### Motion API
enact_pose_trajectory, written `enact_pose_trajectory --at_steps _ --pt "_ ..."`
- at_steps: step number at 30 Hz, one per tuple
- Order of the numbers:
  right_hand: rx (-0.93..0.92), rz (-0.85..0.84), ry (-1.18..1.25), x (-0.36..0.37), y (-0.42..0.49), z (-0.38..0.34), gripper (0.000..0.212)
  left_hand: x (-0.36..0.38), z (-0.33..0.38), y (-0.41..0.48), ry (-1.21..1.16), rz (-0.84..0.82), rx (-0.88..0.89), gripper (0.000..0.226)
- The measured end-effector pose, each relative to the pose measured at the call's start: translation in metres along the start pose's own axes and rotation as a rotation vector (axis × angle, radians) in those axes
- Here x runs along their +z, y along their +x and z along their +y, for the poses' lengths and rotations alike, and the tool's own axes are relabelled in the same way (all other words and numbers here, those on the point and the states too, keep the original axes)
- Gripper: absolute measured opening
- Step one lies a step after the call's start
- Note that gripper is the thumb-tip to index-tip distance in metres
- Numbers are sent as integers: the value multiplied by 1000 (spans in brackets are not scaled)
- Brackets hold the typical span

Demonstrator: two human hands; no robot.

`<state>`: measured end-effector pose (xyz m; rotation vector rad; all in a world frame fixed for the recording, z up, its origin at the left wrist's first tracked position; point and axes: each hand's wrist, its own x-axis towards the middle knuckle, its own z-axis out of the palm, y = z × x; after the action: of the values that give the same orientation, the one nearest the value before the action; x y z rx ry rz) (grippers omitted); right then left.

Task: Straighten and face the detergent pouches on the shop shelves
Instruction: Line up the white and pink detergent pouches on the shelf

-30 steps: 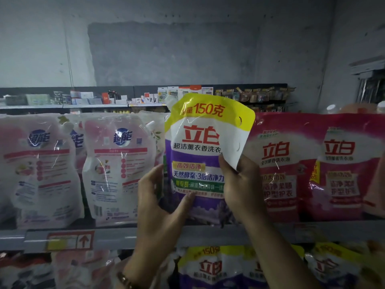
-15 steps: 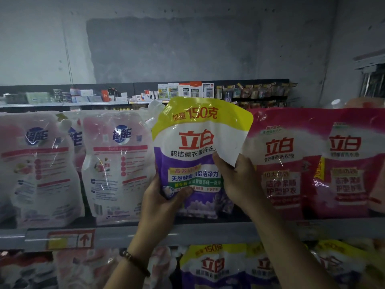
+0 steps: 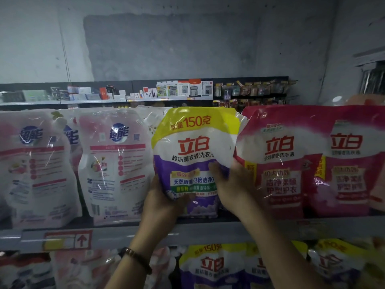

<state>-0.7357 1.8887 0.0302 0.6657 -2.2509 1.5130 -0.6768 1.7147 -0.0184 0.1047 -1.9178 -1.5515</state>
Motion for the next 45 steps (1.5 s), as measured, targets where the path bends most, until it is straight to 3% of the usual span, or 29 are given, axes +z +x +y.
enact_pose_trajectory --at_steps 4,9,15,23,30,40,45 --pt "-87 201 -11 3 -25 15 31 -4 3 -2 -24 -38 2 60" --pt "-60 229 176 0 -47 13 30 -6 3 -3 15 -72 -7 62" --pt "-38 267 102 -8 -53 11 25 -3 5 -3 46 -136 -2 62" --pt "27 113 -19 -16 -64 2 64 2 7 -10 76 -156 33 64" --pt "36 137 -4 -23 -70 -3 52 0 12 -12 102 -193 19 67" --pt "40 171 -28 -15 -75 -7 60 -5 19 -11 115 -224 21 57" --pt "29 127 64 -2 -81 -11 48 -16 18 -14 113 -180 54 45"
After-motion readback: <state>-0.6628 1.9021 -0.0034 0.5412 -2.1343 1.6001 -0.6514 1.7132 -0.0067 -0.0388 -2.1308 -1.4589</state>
